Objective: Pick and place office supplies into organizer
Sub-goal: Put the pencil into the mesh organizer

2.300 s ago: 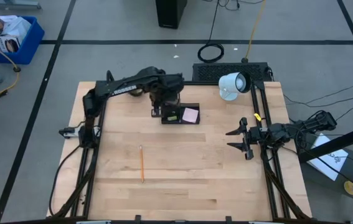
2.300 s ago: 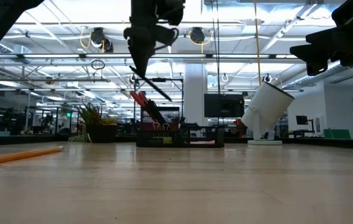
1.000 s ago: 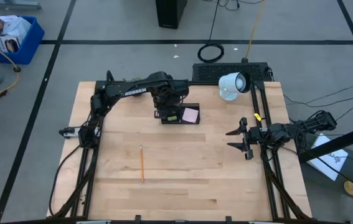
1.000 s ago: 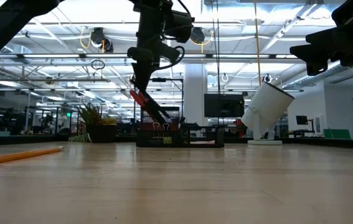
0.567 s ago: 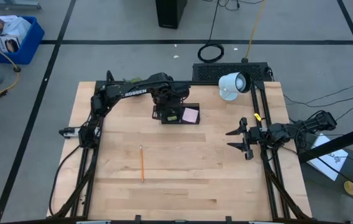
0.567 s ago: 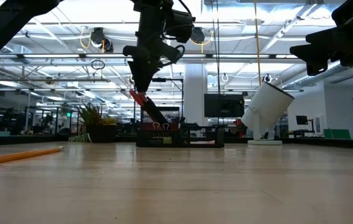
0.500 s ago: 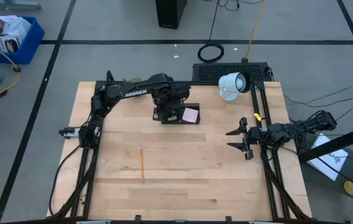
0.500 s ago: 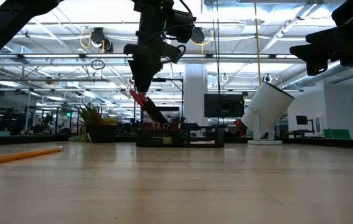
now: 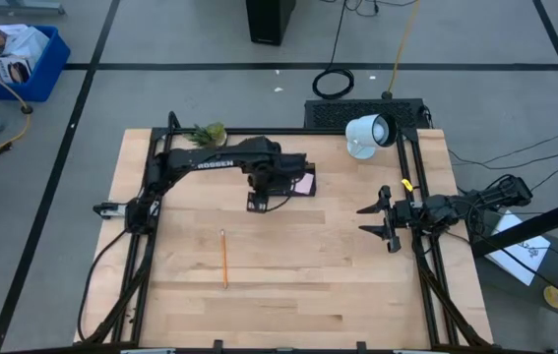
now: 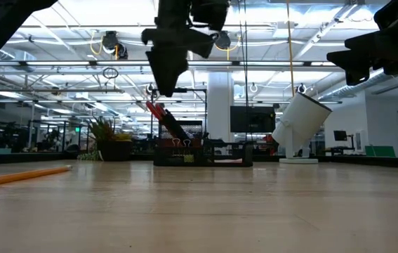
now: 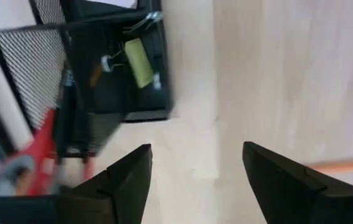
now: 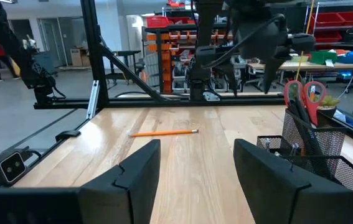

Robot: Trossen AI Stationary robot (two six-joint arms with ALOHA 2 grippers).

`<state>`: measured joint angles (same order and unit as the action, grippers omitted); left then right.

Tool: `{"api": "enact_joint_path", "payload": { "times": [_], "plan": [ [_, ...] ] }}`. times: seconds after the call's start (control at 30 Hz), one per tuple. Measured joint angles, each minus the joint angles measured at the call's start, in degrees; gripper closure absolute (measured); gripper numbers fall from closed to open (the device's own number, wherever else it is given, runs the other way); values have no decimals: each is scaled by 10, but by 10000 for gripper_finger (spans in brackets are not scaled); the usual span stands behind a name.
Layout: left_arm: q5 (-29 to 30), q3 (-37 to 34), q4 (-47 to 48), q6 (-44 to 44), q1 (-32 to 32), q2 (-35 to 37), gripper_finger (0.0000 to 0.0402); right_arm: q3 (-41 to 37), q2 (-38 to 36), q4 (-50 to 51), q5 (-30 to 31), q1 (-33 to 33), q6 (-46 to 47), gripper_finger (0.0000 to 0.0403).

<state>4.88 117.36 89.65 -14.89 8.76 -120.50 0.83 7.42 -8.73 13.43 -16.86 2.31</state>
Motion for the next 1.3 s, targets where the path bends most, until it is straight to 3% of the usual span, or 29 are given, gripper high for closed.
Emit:
{"api": "enact_joint_path", "payload": {
  "times": [0.17, 0.3, 0.4, 0.57, 0.67, 0.8, 0.9, 1.03, 1.13, 1.3],
  "plan": [
    [-81, 0, -25, 242, -18, 1, 148, 0, 0, 0, 0, 0, 0, 209],
    [-81, -2, 4, 343, -40, 3, 148, 0, 0, 0, 0, 0, 0, 209],
    [-72, -18, 3, 359, -70, 22, 148, 0, 0, 0, 0, 0, 0, 209],
    [-54, -85, 1, 272, -100, 70, 149, 0, 0, 1, 0, 0, 0, 209],
    [-56, -125, 3, 304, -105, 94, 149, 0, 0, 0, 0, 0, 0, 209],
    [-69, -197, 3, 423, -96, 134, 149, 0, 0, 1, 0, 0, 0, 209],
    [-103, -257, -11, 565, -80, 173, 148, 0, 1, 0, 0, 0, 0, 209],
    [-180, -322, -94, 768, -58, 221, 149, 0, 1, 0, 0, 0, 0, 209],
    [-197, -343, -159, 895, -44, 239, 149, 0, 1, 1, 0, 0, 0, 209],
    [-171, -343, -228, 941, -34, 240, 149, 0, 1, 0, 0, 0, 0, 209]
  ]
}}
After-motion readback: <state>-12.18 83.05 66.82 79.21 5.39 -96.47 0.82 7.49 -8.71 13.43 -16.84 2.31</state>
